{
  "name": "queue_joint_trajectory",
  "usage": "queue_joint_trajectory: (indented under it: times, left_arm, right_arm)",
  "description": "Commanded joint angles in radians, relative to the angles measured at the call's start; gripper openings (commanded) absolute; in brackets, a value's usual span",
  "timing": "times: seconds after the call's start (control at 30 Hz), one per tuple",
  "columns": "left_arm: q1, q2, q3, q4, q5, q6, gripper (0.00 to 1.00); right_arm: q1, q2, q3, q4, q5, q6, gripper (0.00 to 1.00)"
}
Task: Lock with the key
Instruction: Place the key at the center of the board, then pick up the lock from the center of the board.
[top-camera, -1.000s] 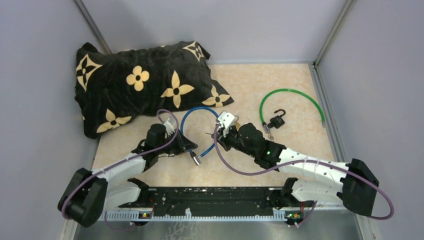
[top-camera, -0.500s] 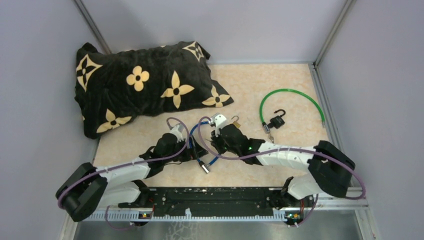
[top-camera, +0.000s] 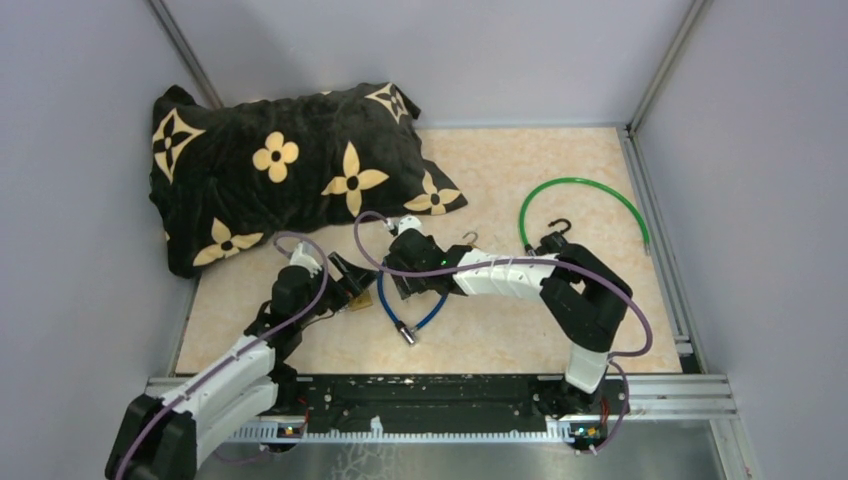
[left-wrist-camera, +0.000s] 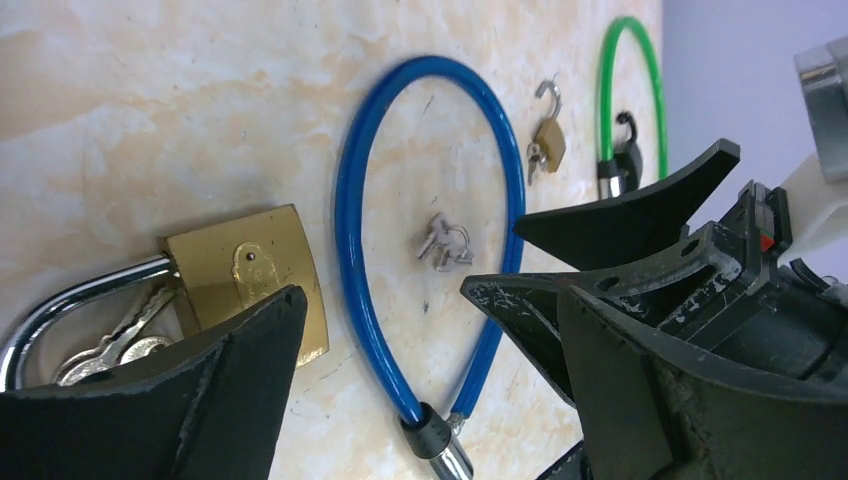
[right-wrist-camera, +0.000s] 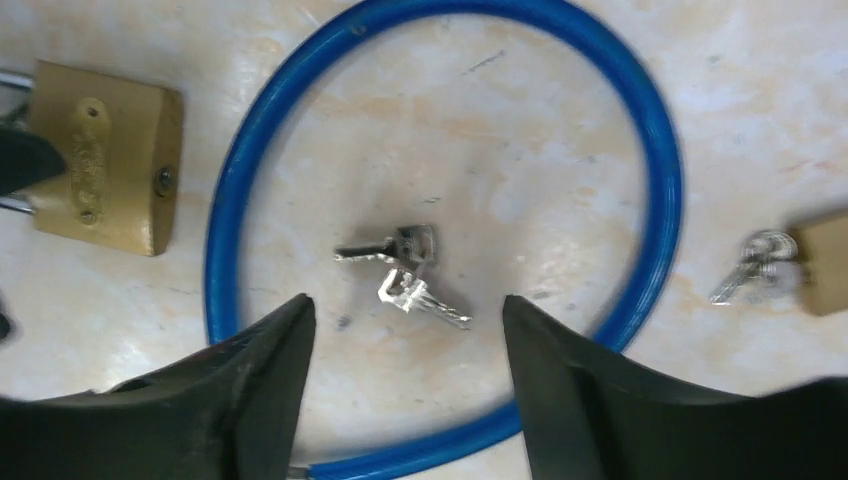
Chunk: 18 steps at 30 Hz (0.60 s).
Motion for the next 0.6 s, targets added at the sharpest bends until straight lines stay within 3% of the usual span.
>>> queue_joint_trajectory:
  times: [0.0, 0.07, 0.17, 0.33, 0.57]
  left_arm:
    - [0.06, -0.09, -0.021, -0.014, 0.035, -0.035, 0.99]
    - [0.082, -0.129, -0.028, 0.014, 0.036, -0.031, 0.99]
    - [0.102, -0.185, -0.039, 0.071, 0.032, 0.001, 0.99]
    - [0.122, -0.277, -0.061, 0.075, -0.001, 0.019, 0.99]
    - [0.126, -0.37, -0.076, 0.031, -0.033, 0.032, 0.98]
  right_arm:
    - [0.0, -0.033, 0.115, -0.168, 0.166, 0.02, 0.8]
    - [-0.021, -0.077, 0.118, -0.216, 0.248, 0.048, 0.87]
    - [-0.111, -0.141, 0.076, -0.254, 0.29, 0.143, 0.87]
    - [-0.276, -0.148, -0.017, -0.218, 0.293, 0.323, 0.77]
    - [-0.314, -0.042, 0.018, -0.166, 0.316, 0.459, 0.75]
